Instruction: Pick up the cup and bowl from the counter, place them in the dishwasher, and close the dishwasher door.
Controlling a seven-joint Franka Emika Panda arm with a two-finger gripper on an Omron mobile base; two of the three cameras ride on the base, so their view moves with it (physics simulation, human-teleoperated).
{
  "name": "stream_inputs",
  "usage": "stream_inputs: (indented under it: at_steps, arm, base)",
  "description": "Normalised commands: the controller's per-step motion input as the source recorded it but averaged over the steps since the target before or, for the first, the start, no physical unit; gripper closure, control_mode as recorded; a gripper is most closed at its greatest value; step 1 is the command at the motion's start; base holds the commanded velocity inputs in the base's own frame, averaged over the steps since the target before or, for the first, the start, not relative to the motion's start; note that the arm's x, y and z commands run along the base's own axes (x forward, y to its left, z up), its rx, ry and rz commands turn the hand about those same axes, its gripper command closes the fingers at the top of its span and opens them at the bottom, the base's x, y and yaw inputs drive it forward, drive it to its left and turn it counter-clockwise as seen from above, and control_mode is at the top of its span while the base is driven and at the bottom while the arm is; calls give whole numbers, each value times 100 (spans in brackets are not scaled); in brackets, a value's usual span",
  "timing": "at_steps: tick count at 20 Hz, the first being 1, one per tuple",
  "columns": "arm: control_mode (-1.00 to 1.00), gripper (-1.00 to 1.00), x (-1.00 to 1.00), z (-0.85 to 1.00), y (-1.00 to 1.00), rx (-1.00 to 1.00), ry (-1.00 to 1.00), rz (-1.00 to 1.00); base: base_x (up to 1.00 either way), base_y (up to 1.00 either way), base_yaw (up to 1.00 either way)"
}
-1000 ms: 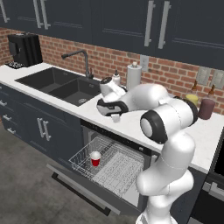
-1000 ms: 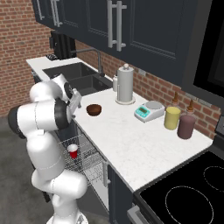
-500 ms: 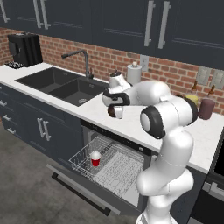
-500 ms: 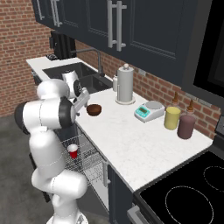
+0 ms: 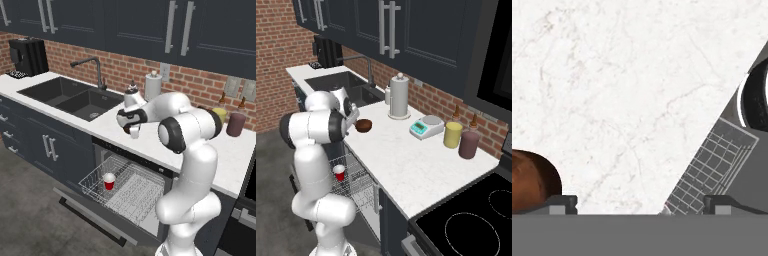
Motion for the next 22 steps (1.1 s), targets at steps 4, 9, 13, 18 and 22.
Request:
stream_inputs:
  at_steps: [4, 9, 13, 18, 22]
  arm:
    - [-100, -100, 24, -16, 40, 0, -4, -14]
    - [-100, -100, 29, -14, 34, 0, -1, -16]
    - [-100, -100, 36, -18, 26, 0, 0, -15]
    - [-100, -100, 39, -22, 22, 0, 0, -13]
    - [-100, -100, 37, -25, 24, 0, 0, -12]
  base:
    - [0, 0, 0]
    - [0, 0, 0]
    - [0, 0, 0]
    - [0, 0, 0]
    - [0, 0, 0]
